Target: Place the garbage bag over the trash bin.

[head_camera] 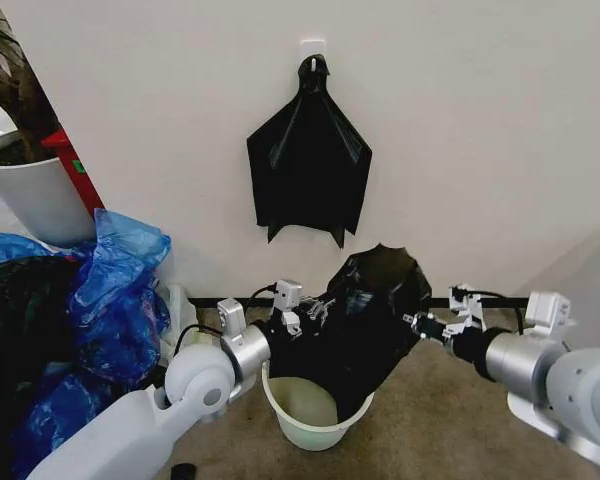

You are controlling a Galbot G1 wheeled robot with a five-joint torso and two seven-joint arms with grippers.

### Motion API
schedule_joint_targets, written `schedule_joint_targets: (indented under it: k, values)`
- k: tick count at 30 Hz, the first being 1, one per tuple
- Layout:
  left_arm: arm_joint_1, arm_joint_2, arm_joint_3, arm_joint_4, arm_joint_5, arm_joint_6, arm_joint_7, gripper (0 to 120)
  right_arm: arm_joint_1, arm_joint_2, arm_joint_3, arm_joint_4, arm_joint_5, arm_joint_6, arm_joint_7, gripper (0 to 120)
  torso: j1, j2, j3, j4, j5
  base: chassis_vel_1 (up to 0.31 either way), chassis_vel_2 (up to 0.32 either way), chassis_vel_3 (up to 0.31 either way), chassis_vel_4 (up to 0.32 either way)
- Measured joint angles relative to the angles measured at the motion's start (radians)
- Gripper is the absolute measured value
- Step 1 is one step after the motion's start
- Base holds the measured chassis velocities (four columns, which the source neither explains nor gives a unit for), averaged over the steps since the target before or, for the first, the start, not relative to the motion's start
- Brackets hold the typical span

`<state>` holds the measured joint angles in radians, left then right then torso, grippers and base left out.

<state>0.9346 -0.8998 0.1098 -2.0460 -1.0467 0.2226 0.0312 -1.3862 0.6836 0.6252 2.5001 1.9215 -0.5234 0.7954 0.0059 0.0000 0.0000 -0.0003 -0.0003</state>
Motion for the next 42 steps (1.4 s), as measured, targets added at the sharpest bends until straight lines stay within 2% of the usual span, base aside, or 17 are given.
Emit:
schedule_joint_targets:
  k: [5,15,19,20,21,22,24,27,30,32,34,35,36,37,39,42]
  values:
    - [0.015,-0.009,-0.013,0.026,0.031,-0.001,0.002,0,-0.001,0.032,-0.028,0.000,-0.019,0.002,-0.011,0,0.000,0.000,0.000,0.0000,0.0002,0.000,0.000,0.000,0.000]
    - [0.101,0.016,-0.083,0.032,0.092,-0.006,0.030,0,-0.029,0.081,-0.055,0.000,-0.075,-0.017,-0.068,0,0.000,0.000,0.000,0.0000,0.0002,0.000,0.000,0.000,0.000]
    - [0.192,0.032,-0.131,0.016,0.129,-0.015,0.037,0,-0.046,0.107,-0.069,0.000,-0.103,-0.043,-0.098,0,0.000,0.000,0.000,0.0001,0.0005,0.000,0.000,0.000,0.000]
    - [0.258,0.040,-0.164,-0.001,0.147,-0.017,0.037,0,-0.064,0.120,-0.083,0.000,-0.144,-0.055,-0.130,0,0.000,0.000,0.000,0.0005,0.0000,0.000,0.000,0.000,0.000]
    - [0.258,0.040,-0.164,-0.001,0.147,-0.017,0.037,0,-0.064,0.120,-0.083,0.000,-0.144,-0.055,-0.130,0,0.000,0.000,0.000,0.0005,0.0000,0.000,0.000,0.000,0.000]
    - [0.336,0.048,-0.197,-0.036,0.175,-0.019,0.024,0,-0.084,0.138,-0.118,0.000,-0.220,-0.062,-0.172,0,0.000,0.000,0.000,0.0002,0.0003,0.000,0.000,0.000,0.000]
    - [0.395,0.053,-0.216,-0.065,0.199,-0.025,0.004,0,-0.090,0.158,-0.158,-0.010,-0.275,-0.062,-0.185,0,0.000,0.000,0.000,0.0002,0.0002,0.000,0.000,0.000,0.000]
    - [0.426,0.064,-0.221,-0.082,0.218,-0.028,-0.013,0,-0.097,0.171,-0.196,-0.028,-0.309,-0.062,-0.188,0,0.000,0.000,0.000,0.0002,0.0002,0.000,0.000,0.000,0.000]
    - [0.434,0.110,-0.224,-0.100,0.228,-0.030,-0.014,0,-0.148,0.172,-0.194,-0.046,-0.360,-0.065,-0.210,0,0.000,0.000,0.000,0.0001,0.0003,0.000,0.000,0.000,0.000]
    - [0.428,0.129,-0.228,-0.065,0.276,-0.060,0.041,0,-0.207,0.172,-0.180,-0.057,-0.421,-0.081,-0.271,0,0.000,0.000,0.000,0.0000,0.0005,0.000,0.000,0.000,0.000]
    - [0.428,0.130,-0.232,-0.030,0.344,-0.101,0.095,0,-0.272,0.173,-0.163,-0.082,-0.552,-0.097,-0.426,0,0.000,0.000,0.000,-0.0001,0.0001,0.000,0.000,0.000,0.000]
    - [0.428,0.130,-0.232,-0.030,0.344,-0.101,0.095,0,-0.272,0.173,-0.163,-0.082,-0.552,-0.097,-0.426,0,0.000,0.000,0.000,-0.0001,0.0001,0.000,0.000,0.000,0.000]
    - [0.429,0.128,-0.233,-0.021,0.364,-0.113,0.109,0,-0.292,0.172,-0.158,-0.094,-0.607,-0.097,-0.491,0,0.000,0.000,0.000,-0.0003,0.0002,0.000,0.000,0.000,0.000]
    - [0.433,0.119,-0.236,-0.004,0.403,-0.135,0.138,0,-0.324,0.171,-0.150,-0.125,-0.739,-0.083,-0.639,0,0.000,0.000,0.000,-0.0003,0.0002,0.000,0.000,0.000,0.000]
    - [0.444,0.102,-0.238,0.004,0.434,-0.148,0.166,0,-0.343,0.179,-0.152,-0.157,-0.848,-0.049,-0.752,0,0.000,0.000,0.000,-0.0002,0.0003,0.000,0.000,0.000,0.000]
    - [0.474,0.078,-0.239,-0.008,0.452,-0.146,0.179,0,-0.348,0.199,-0.163,-0.160,-0.878,-0.031,-0.784,0,0.000,0.000,0.000,-0.0001,0.0003,0.000,0.000,0.000,0.000]
